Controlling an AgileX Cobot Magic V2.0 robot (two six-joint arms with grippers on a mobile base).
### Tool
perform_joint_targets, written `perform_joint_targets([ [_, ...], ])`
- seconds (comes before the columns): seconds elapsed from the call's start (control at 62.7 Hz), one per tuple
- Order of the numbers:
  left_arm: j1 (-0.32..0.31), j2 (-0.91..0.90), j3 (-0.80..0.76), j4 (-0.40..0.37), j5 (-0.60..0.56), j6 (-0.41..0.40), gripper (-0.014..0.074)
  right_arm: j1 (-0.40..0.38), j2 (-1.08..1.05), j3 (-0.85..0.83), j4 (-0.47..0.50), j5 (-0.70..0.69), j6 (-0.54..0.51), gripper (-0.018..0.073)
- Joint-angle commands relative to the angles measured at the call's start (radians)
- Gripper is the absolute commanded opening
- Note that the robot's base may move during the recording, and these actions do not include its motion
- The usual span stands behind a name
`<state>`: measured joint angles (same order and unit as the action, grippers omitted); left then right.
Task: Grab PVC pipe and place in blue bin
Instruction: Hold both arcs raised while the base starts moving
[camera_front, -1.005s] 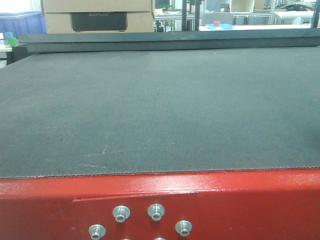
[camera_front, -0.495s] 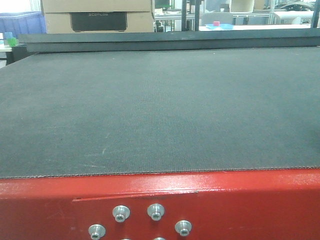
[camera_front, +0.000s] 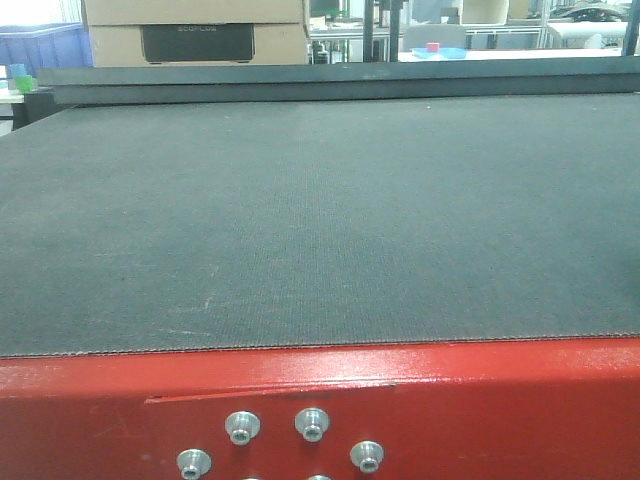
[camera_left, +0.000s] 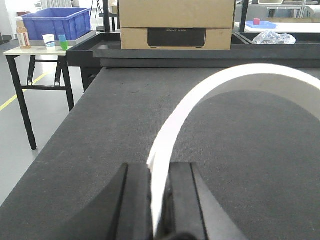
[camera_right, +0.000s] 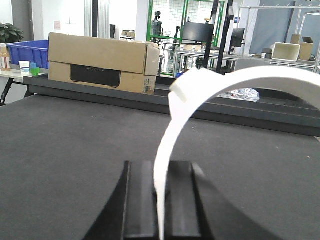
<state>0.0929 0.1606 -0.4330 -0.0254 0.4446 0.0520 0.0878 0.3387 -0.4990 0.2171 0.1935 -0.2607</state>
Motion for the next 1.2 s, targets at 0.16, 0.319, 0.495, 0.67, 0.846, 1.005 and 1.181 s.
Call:
perform_joint_targets([
  [0.16, 0.004, -0.004, -0.001, -0.002, -0.013, -0.004, -0.0111, 0.002, -0.004, 0.001, -0.009, -0.033, -0.002, -0.0158],
  [0.319, 0.004, -0.004, -0.001, -0.002, -0.013, -0.004, -0.0111, 0.002, -0.004, 0.001, -0.009, -0.033, -0.002, -0.0158],
  [0.495, 0.004, -0.004, -0.001, -0.002, -0.013, -0.004, -0.0111, 0.002, -0.004, 0.001, -0.009, -0.033, -0.002, -0.0158],
  [0.67, 0.004, -0.004, -0.001, -0.002, -0.013, -0.004, -0.0111, 0.002, -0.004, 0.001, -0.009, -0.033, -0.002, -0.0158],
  [0.846, 0.004, -0.004, -0.001, -0.002, -0.013, -0.004, -0.0111, 0.002, -0.004, 0.001, -0.009, -0.033, -0.002, -0.0158],
  [1.005, 0.004, -0.004, -0.001, -0.002, -0.013, -0.004, -0.0111, 0.002, -0.004, 0.001, -0.009, -0.033, -0.002, -0.0158],
  [1.181, 0.004, -0.004, -0.001, -0.002, -0.013, -0.004, -0.0111, 0.002, -0.004, 0.001, -0.009, -0.033, -0.002, -0.0158],
])
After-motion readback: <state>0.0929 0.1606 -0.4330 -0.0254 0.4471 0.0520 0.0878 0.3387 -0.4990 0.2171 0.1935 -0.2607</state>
